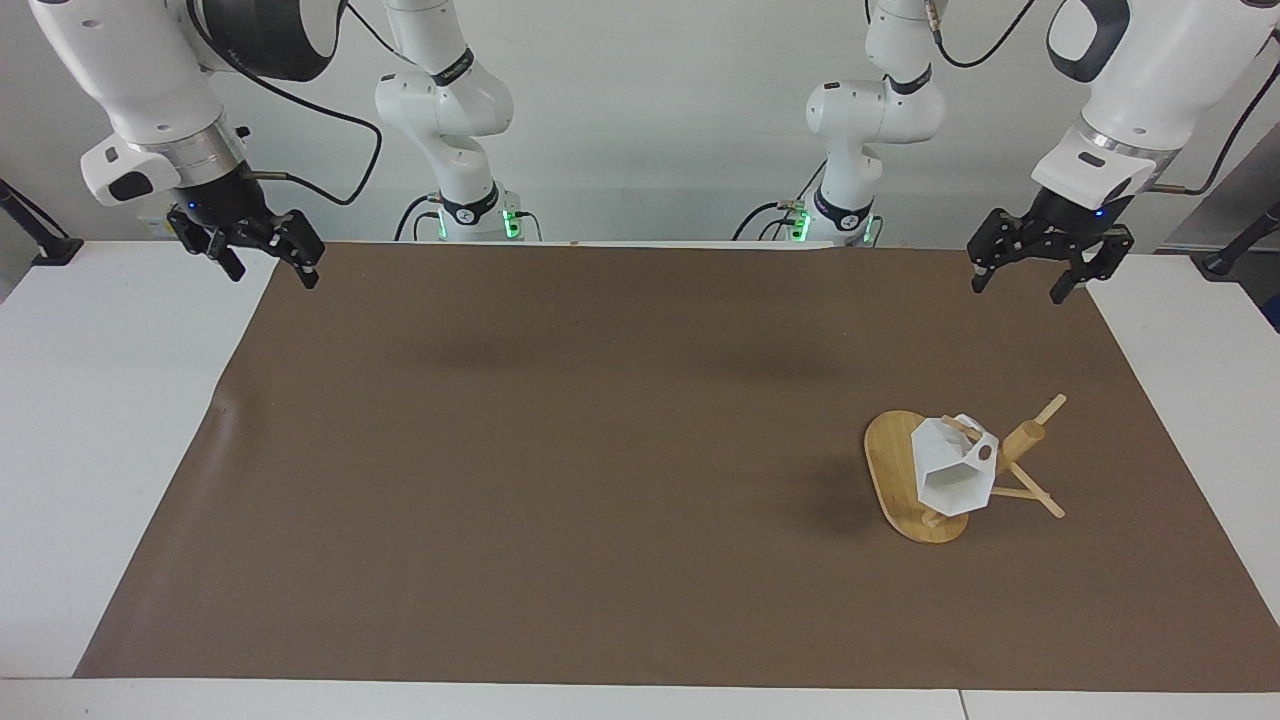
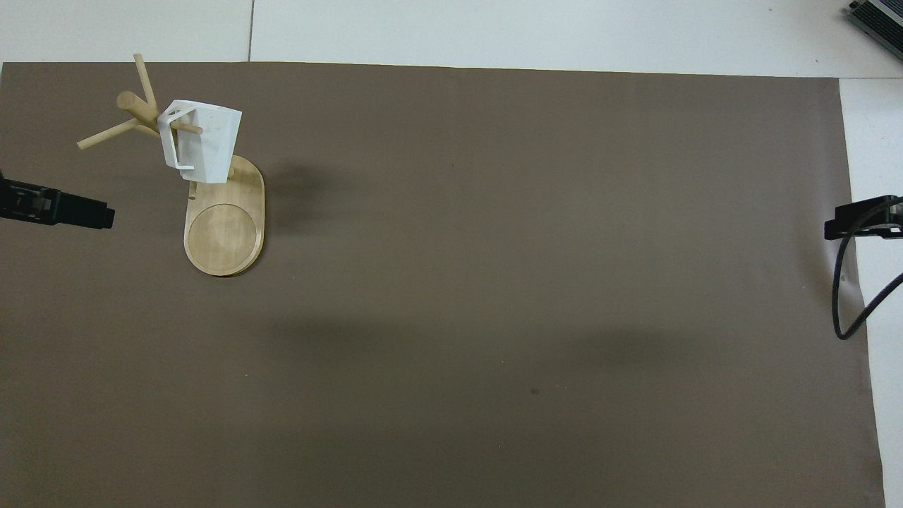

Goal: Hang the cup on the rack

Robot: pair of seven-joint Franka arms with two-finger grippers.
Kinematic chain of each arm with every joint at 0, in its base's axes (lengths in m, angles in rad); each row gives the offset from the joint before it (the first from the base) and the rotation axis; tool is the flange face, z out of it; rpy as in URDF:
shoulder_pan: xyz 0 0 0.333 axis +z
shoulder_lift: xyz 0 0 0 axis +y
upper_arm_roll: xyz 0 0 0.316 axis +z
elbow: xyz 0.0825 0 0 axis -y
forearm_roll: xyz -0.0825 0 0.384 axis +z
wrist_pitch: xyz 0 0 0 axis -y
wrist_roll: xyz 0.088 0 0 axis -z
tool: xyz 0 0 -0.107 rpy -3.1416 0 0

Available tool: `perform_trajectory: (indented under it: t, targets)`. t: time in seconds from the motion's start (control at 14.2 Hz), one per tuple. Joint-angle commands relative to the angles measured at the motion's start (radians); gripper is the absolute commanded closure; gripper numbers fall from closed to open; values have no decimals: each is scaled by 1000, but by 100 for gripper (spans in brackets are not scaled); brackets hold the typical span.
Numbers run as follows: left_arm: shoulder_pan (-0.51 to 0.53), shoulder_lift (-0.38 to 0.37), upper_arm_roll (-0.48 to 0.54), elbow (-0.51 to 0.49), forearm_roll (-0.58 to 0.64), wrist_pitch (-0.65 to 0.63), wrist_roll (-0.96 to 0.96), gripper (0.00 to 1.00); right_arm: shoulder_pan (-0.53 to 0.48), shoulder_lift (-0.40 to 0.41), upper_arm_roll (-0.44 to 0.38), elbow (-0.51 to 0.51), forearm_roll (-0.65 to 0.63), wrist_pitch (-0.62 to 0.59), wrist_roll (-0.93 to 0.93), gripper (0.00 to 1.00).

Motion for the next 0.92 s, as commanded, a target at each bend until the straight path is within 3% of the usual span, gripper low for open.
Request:
perform_trajectory:
  t: [0.0, 0.85]
  targets:
    - [4, 0, -3, 31, 23, -60, -3, 0, -1, -18, -4, -19, 23, -3, -12, 0]
    - [12, -34, -6, 15, 27, -86, 0, 0, -1, -18, -4, -19, 23, -3, -12, 0]
